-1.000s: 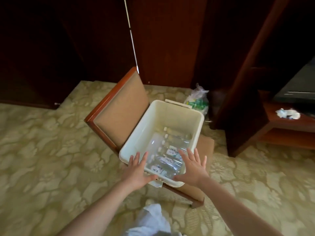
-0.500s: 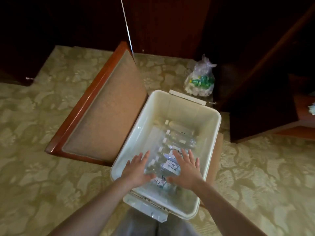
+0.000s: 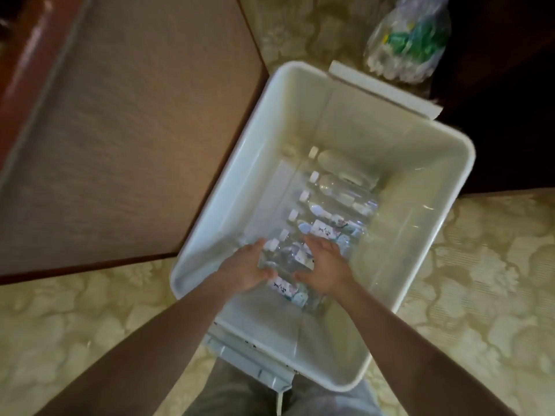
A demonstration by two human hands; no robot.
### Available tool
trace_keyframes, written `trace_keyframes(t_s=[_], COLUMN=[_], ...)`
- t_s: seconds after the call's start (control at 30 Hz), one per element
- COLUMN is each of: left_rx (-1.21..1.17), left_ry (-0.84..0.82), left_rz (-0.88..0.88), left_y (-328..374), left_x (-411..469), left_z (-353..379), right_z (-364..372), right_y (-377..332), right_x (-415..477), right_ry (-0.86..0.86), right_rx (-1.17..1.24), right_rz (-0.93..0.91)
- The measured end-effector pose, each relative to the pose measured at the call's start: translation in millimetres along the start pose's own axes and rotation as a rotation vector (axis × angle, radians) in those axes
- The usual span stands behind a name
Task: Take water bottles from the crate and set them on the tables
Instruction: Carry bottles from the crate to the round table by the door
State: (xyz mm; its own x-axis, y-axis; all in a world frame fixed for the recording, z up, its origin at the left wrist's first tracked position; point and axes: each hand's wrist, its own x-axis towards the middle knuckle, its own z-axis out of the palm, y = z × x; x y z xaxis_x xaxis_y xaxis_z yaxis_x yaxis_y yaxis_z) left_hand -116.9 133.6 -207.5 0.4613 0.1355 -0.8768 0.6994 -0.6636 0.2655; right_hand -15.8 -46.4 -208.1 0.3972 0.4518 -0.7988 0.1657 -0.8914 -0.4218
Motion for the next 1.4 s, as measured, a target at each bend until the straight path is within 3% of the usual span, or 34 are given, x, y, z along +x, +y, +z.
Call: trace_keyframes(t_s=[0.3, 0.5, 0.97, 1.4], left_rx=[0.039, 0.137, 0.296, -0.551], left_ry=[-0.114, -0.084, -0.126, -0.106], left_rz=[-0.080, -0.068, -0.005, -0.078], left_y=[0, -2, 14, 26], left_x=[21, 28, 36, 20], left_z=[2, 16, 4, 5], right_z=[-1, -10, -15, -33], right_y=[-5, -9, 0, 14], right_x=[37, 57, 56, 59], right_ry=[-0.060, -0.182, -0.173, -0.193], right_rx=[-0.105, -0.263, -0.199, 0.205], right_rz=[-0.082, -0.147, -0.107, 0.049])
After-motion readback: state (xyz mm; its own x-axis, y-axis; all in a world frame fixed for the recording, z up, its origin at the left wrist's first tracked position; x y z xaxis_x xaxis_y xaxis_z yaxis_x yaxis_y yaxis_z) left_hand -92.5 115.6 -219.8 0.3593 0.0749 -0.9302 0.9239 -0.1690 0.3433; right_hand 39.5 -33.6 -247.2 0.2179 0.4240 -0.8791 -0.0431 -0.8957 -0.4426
